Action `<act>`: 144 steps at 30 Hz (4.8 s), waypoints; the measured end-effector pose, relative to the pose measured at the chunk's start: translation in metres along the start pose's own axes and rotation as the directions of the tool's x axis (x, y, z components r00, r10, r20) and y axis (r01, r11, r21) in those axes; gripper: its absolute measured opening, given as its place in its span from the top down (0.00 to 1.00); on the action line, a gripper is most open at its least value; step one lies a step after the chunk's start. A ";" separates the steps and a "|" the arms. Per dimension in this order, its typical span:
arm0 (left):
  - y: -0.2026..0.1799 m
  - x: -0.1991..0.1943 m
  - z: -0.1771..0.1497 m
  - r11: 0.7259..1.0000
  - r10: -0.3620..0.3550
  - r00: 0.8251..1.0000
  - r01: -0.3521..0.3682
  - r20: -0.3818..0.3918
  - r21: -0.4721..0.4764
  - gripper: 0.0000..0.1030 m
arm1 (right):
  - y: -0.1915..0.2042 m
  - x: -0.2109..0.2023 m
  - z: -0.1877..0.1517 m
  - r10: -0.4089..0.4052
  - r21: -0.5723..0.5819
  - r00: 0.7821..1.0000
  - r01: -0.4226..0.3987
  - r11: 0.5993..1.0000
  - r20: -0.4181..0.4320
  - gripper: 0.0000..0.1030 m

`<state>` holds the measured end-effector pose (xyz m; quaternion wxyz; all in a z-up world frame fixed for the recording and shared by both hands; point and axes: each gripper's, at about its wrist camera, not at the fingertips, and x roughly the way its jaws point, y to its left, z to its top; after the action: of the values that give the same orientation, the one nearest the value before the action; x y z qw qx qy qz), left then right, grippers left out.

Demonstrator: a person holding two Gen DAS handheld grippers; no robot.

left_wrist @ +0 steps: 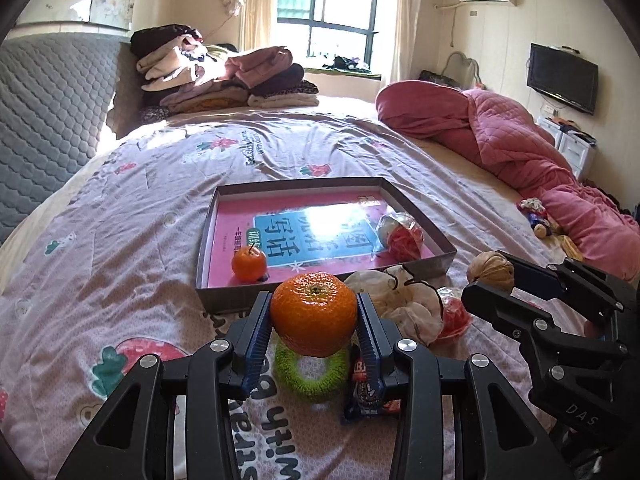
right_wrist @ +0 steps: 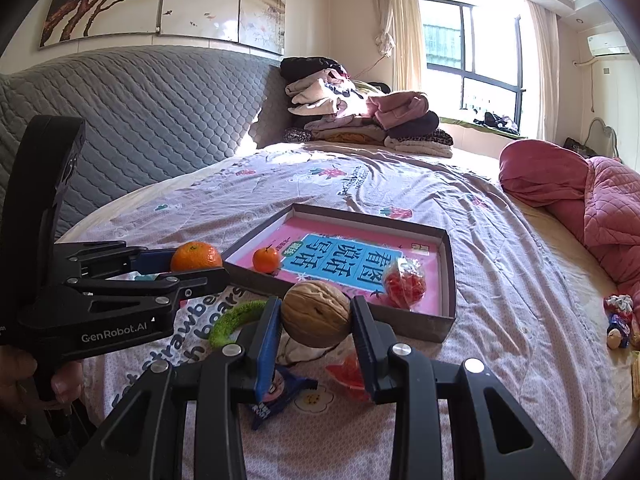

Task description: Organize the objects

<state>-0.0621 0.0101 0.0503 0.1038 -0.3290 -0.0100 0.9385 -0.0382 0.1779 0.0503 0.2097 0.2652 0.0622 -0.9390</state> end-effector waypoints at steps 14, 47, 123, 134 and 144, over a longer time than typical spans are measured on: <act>0.009 0.023 0.027 1.000 0.013 1.000 -0.013 0.010 0.011 0.59 | -0.003 0.023 0.015 0.011 -0.023 1.000 -0.010 1.000 0.005 0.66; 0.035 0.105 0.075 0.999 0.042 0.999 -0.042 -0.023 0.020 0.59 | -0.032 0.119 0.048 -0.026 -0.061 0.996 0.021 0.998 -0.081 0.66; 0.028 0.185 0.061 0.997 -0.020 0.974 0.038 -0.225 0.074 0.58 | -0.043 0.192 0.029 0.029 -0.002 0.895 -0.033 0.999 -0.445 0.64; 0.026 0.170 0.067 0.997 -0.014 0.981 0.028 -0.193 0.075 0.57 | -0.039 0.182 0.034 0.007 -0.024 0.907 -0.019 1.000 -0.421 0.61; 0.025 0.145 0.070 0.998 0.003 0.987 0.007 -0.163 0.065 0.49 | -0.035 0.165 0.040 -0.010 -0.044 0.919 -0.008 0.999 -0.394 0.59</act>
<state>-0.2204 0.0180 0.0141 0.1158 -0.4010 0.0287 0.9083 -0.1991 0.1409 -0.0022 0.1984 0.4440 0.1241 -0.8649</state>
